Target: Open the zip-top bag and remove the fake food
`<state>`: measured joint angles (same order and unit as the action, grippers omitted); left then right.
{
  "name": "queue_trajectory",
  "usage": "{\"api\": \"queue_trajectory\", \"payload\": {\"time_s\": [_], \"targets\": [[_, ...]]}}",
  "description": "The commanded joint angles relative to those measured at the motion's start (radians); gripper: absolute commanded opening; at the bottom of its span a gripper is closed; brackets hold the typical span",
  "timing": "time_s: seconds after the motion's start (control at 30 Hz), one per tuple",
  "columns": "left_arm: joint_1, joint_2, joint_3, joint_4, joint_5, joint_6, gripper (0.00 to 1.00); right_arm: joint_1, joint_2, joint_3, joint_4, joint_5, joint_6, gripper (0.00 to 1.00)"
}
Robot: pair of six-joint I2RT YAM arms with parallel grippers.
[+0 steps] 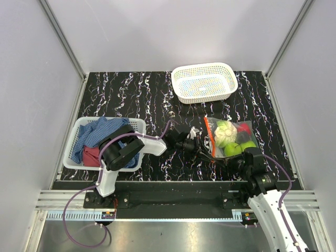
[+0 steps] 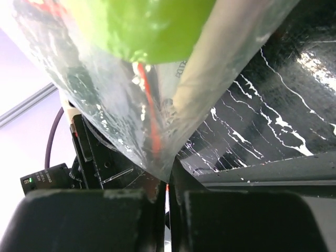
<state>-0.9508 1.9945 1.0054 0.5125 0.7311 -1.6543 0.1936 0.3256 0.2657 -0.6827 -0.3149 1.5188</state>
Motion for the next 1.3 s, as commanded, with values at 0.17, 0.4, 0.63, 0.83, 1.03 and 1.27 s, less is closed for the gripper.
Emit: {"api": "queue_trajectory", "payload": {"time_s": [0.17,0.4,0.63,0.83,1.03,1.27], "targets": [[0.000,0.015,0.035,0.070,-0.022,-0.050,0.00,0.000,-0.022,0.122,-0.173,0.005,0.014,0.00],[0.026,0.032,0.087,0.015,-0.036,-0.025,0.00,-0.002,-0.063,0.125,-0.238,-0.012,0.017,0.00],[0.047,0.044,0.100,-0.002,-0.053,-0.018,0.00,0.000,-0.085,0.151,-0.276,-0.041,0.011,0.00],[0.101,0.082,0.220,-0.159,-0.076,0.100,0.00,0.000,-0.134,0.191,-0.365,-0.044,0.009,0.00],[0.208,0.096,0.392,-0.516,-0.137,0.386,0.00,0.000,-0.142,0.202,-0.377,-0.046,-0.008,0.00],[0.331,0.179,0.562,-0.689,-0.164,0.548,0.00,-0.002,-0.152,0.205,-0.380,-0.053,-0.025,0.00]]}}
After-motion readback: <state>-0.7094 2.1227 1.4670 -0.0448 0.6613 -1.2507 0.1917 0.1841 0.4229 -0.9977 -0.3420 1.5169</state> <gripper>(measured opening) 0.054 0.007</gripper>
